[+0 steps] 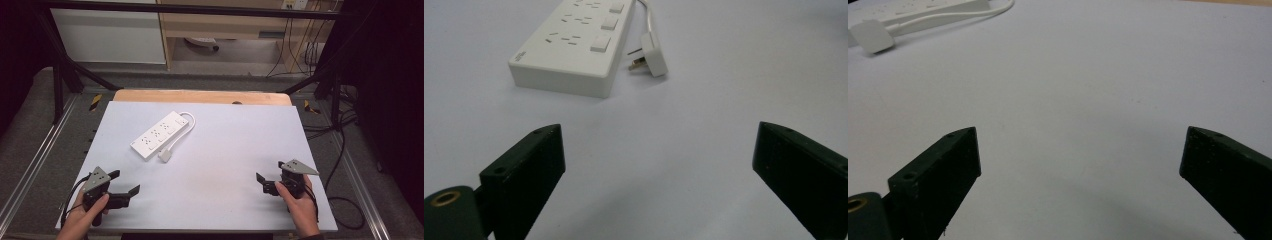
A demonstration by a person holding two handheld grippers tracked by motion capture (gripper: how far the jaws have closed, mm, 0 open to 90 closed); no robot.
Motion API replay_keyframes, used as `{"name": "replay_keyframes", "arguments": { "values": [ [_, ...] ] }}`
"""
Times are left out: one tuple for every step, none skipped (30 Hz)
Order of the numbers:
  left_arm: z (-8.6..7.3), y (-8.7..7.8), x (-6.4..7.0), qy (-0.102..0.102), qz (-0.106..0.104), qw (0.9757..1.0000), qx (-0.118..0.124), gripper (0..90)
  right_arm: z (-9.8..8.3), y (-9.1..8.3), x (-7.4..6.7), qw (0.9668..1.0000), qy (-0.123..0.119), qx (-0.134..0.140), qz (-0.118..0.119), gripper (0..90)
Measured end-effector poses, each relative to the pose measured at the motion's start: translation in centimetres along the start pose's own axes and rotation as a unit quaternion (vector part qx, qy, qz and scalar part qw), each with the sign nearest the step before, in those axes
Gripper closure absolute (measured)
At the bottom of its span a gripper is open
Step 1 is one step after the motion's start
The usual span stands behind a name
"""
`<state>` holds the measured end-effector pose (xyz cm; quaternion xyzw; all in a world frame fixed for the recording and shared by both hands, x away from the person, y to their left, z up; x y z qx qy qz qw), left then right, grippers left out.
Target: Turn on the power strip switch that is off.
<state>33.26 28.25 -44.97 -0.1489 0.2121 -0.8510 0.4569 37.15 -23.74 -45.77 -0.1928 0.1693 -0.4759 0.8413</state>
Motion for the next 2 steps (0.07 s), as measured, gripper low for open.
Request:
{"name": "replay_keyframes", "arguments": {
  "values": [
    [0.01, -0.03, -0.20, -0.002, 0.003, 1.0000, 0.001, 6.6, -0.20, 0.24, 0.17, 0.9999, 0.004, -0.011, -0.008, 3.4],
    [0.07, -0.06, -0.35, -0.005, 0.007, 1.0000, 0.003, 6.4, -0.44, 0.56, 0.29, 0.9996, 0.006, -0.025, -0.014, 3.3]
  ]
}}
Point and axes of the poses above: each handheld gripper's, and its own axes: y roughly forward along the jaws, z roughly out of its top, x roughly to its right, the point moved 3 cm from there along y, roughly forward along the jaws, and after that the axes turned 2 degrees about z, right-handed, at the moved point
